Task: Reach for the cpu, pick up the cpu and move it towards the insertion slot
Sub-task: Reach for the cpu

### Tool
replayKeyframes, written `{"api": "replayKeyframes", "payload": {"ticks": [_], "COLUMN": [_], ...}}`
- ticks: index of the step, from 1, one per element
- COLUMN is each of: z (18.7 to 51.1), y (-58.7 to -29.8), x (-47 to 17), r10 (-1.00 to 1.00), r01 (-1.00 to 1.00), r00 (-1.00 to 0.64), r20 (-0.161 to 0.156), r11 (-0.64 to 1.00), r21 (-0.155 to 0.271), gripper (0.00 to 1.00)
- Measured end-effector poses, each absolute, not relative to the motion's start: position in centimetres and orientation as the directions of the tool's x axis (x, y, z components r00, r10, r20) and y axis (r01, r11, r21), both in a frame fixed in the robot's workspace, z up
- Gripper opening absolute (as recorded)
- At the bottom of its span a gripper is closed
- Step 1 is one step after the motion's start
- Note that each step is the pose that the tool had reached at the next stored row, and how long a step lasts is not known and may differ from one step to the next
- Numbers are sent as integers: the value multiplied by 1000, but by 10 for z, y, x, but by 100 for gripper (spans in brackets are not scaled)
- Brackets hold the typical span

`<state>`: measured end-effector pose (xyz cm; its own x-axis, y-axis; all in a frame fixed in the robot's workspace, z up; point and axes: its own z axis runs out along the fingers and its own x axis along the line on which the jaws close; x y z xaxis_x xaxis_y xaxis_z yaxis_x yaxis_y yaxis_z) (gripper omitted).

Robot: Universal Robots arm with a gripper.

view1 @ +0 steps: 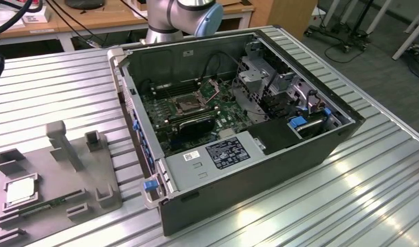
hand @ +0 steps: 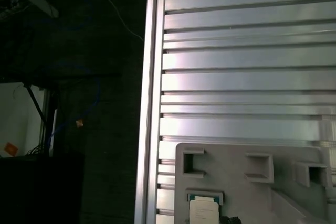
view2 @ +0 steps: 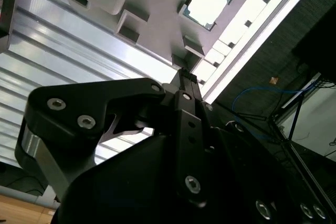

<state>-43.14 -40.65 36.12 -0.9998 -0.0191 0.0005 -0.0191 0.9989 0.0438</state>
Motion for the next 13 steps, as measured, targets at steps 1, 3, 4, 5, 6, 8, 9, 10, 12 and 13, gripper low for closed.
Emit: {"api": "replayKeyframes", "payload": {"ticks": [1, 3, 4, 5, 6, 8, 9, 10, 12, 13], "z": [361, 361, 361, 361, 361, 361, 361, 361, 361, 361], "y": [-407, -407, -407, -407, -407, -407, -407, -407, -407, -407], "x": [-433, -435, -435, -436, -436, -436, -436, -436, -436, -436], "r10": [-19, -19, -19, -19, -19, -19, -19, -19, -19, -19], "r01": [-19, -19, -19, -19, -19, -19, -19, -19, -19, -19], "r00": [-1000, -1000, -1000, -1000, -1000, -1000, -1000, -1000, -1000, -1000], "r20": [1, 1, 1, 1, 1, 1, 1, 1, 1, 1], "r11": [999, 999, 999, 999, 999, 999, 999, 999, 999, 999], "r21": [44, 44, 44, 44, 44, 44, 44, 44, 44, 44], "gripper": [11, 11, 11, 11, 11, 11, 11, 11, 11, 11]}}
